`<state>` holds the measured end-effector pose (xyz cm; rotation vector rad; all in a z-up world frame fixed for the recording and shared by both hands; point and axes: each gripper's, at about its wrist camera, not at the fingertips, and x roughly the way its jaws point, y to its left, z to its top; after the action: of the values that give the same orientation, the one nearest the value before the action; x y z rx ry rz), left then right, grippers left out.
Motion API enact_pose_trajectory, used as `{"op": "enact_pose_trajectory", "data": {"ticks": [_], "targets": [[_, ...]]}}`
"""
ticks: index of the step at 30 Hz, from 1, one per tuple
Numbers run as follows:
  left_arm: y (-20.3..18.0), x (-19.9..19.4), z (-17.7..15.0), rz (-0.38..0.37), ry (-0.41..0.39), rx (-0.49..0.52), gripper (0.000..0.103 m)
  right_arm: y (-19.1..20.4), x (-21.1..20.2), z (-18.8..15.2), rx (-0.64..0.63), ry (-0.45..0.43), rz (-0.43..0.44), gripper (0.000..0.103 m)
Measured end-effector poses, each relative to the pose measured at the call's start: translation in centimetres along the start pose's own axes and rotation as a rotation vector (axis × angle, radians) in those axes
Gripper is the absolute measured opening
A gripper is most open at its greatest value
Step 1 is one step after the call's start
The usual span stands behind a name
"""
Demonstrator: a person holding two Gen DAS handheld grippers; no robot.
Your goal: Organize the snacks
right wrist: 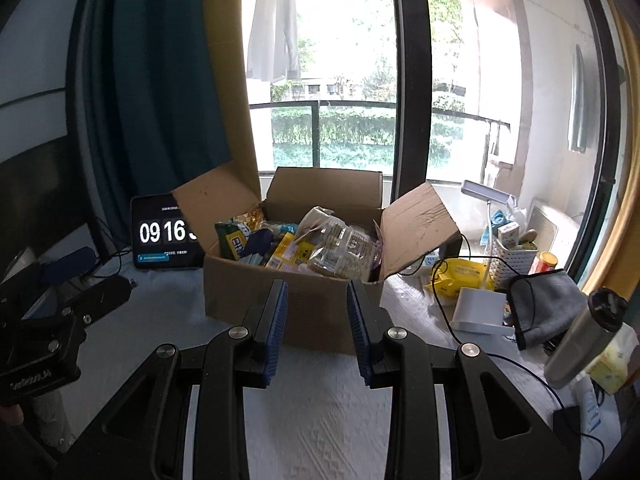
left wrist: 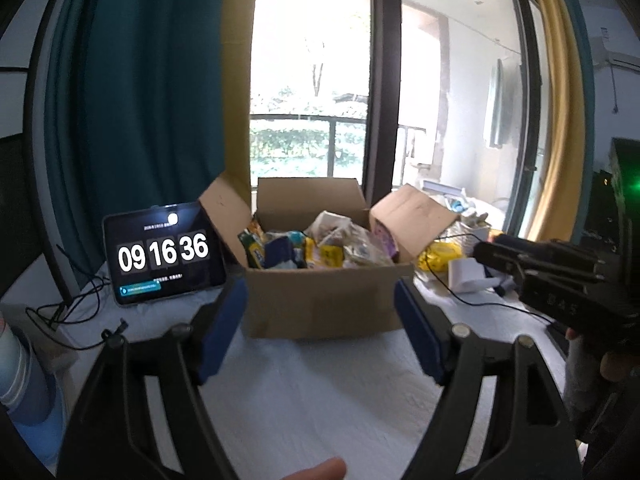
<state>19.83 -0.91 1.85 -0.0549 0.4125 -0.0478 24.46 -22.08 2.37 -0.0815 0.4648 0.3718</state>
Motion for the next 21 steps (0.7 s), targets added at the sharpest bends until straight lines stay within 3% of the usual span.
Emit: {"op": "enact_pose_trajectory", "data": {"ticks": [2, 4, 18, 21], "targets": [[-0.3, -1.3, -0.4, -0.012, 0.001, 0.000, 0.079, 0.2, -1.1, -0.6, -0.001, -0.009, -0.003, 0.033], [-0.5, -2.8, -0.8, -0.022, -0.014, -0.008, 0.088, 0.5, -1.9, -1.1, -0.002, -0.014, 0.001, 0.033], [-1.0, -9.6, -4.0, 0.019, -0.091, -0.033, 0.094, 1.6, -8.7, -4.0, 0.009, -0.085, -0.008, 0.035], [-1.2, -11.0, -4.5, 0.032, -0.118, -0.033, 0.094, 1.3, -10.1, -4.5, 0.022, -0.104, -0.015, 0.045]]}}
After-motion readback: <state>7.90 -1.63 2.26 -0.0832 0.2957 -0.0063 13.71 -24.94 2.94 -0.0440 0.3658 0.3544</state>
